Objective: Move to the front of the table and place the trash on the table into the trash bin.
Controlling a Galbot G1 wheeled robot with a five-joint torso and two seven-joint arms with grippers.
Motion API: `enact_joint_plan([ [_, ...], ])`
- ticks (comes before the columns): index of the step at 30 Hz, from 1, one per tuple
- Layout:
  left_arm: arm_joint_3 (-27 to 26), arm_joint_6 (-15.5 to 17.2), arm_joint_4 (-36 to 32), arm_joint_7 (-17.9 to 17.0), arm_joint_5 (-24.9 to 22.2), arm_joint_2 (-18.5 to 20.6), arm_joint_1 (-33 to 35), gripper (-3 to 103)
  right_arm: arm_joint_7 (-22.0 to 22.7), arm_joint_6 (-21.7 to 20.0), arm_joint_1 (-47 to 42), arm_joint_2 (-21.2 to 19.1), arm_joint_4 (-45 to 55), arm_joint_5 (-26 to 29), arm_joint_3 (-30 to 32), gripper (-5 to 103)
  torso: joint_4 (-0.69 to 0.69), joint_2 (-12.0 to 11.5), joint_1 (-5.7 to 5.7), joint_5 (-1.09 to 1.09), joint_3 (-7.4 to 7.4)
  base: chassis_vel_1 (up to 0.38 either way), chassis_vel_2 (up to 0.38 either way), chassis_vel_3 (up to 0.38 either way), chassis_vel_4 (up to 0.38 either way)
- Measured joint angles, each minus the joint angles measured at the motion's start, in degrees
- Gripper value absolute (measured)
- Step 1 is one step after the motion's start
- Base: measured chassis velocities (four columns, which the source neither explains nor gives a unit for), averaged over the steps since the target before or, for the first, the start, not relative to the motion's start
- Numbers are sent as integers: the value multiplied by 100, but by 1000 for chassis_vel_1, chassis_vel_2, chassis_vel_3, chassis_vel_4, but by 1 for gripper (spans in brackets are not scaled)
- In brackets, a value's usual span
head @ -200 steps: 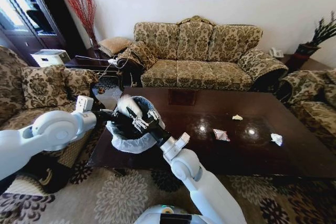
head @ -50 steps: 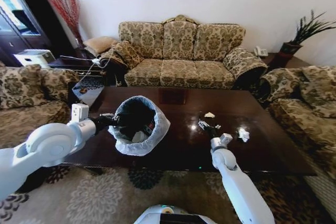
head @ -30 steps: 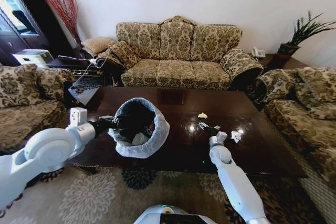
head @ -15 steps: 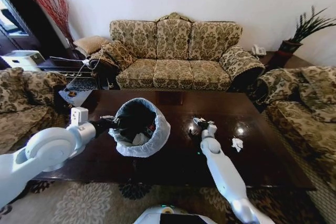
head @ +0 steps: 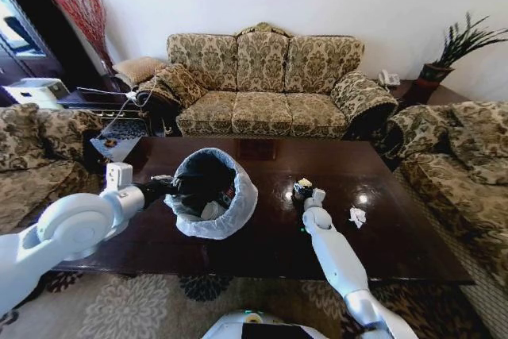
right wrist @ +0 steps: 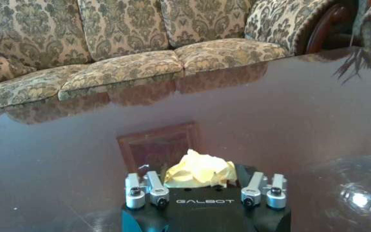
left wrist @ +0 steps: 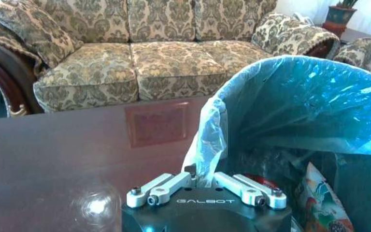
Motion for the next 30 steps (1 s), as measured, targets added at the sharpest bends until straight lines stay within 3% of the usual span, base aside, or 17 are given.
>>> enact_joint_plan([
  [2,-6,0,-2,0,4,-14,10,0,-1,-1,20,12,-24,4,-5,66,0,0,-1,0,0,0,0,0,0],
  [8,-14,0,-2,0,24,-31,27,0,2,-33,-5,-4,54,41,-9,39,1,0,-4,0,-1,0,0,0,0],
  [20,-17,-6,-31,0,21,-9,28,0,31,-6,-311,-18,470,274,15,3,1,0,-3,1,0,0,0,0,0],
  [23,-12,-6,-23,-11,14,15,32,0,-330,928,-779,8,1491,-24,103,0,-2,-1,-2,0,0,0,0,0,0],
  [25,1,-4,-19,-16,13,16,25,0,-429,1128,-894,5,1823,-133,96,0,-1,-1,-2,3,0,0,0,0,0],
  [27,38,13,-19,-37,12,-15,21,0,-763,1460,-1162,-98,3053,-294,-16,0,0,-1,-3,-1,-1,0,0,0,0],
  [30,40,23,-19,-42,11,-20,39,0,-1017,1531,-1257,-225,3833,-186,-144,0,0,-1,-3,-3,-2,0,0,0,0],
])
